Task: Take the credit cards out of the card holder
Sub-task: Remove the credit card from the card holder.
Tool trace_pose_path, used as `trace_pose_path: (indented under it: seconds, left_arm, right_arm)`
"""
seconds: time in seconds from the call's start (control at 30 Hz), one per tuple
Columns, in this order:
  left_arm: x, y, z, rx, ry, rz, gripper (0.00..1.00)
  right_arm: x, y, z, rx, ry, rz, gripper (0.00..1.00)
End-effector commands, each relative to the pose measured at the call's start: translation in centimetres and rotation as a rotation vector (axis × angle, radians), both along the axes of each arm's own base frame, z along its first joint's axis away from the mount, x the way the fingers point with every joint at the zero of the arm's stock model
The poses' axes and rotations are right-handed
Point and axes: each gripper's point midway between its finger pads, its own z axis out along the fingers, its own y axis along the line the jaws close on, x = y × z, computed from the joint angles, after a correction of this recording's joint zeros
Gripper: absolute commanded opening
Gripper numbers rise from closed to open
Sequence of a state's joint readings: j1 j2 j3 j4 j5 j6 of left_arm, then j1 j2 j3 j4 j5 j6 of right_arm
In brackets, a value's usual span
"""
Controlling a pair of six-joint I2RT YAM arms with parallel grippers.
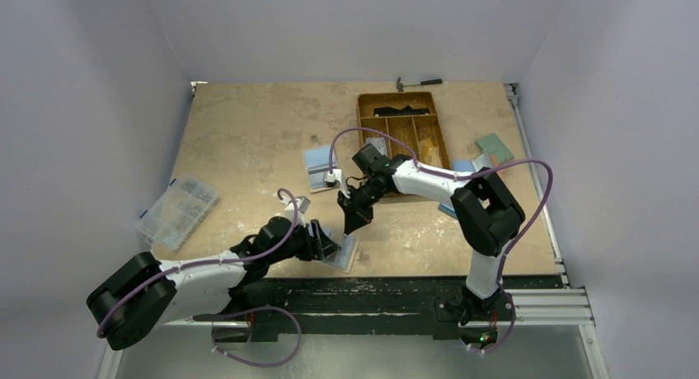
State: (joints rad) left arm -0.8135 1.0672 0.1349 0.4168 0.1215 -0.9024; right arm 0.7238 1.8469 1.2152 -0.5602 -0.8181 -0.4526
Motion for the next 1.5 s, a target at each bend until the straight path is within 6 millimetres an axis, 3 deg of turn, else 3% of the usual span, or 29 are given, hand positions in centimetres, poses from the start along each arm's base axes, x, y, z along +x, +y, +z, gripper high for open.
trace_pose_path:
  seconds: [0.0, 0.6, 1.07, 1.47]
  left_arm:
    - [-0.6, -0.2, 0.2, -0.032, 0.013, -0.022, 0.41]
    - [-1.1, -0.6, -0.2, -0.067, 0.045, -0.041, 0.54]
    - [-1.0, -0.2, -0.6, -0.05, 0.048, -0.024, 0.54]
    - [-0.8, 0.9, -0.5, -0.064, 0.051, 0.023, 0.49]
  right_arm:
    - [0.6, 0.7, 0.2, 0.006, -0.036, 0.003, 0.0]
    - [1.0, 0.7, -0.8, -0.039, -0.059, -0.013, 0.0]
    - [1.0, 0.7, -1.4, -0.067, -0.072, -0.014, 0.0]
    - [0.8, 1.1, 1.4, 0.003, -0.116, 0.02, 0.08]
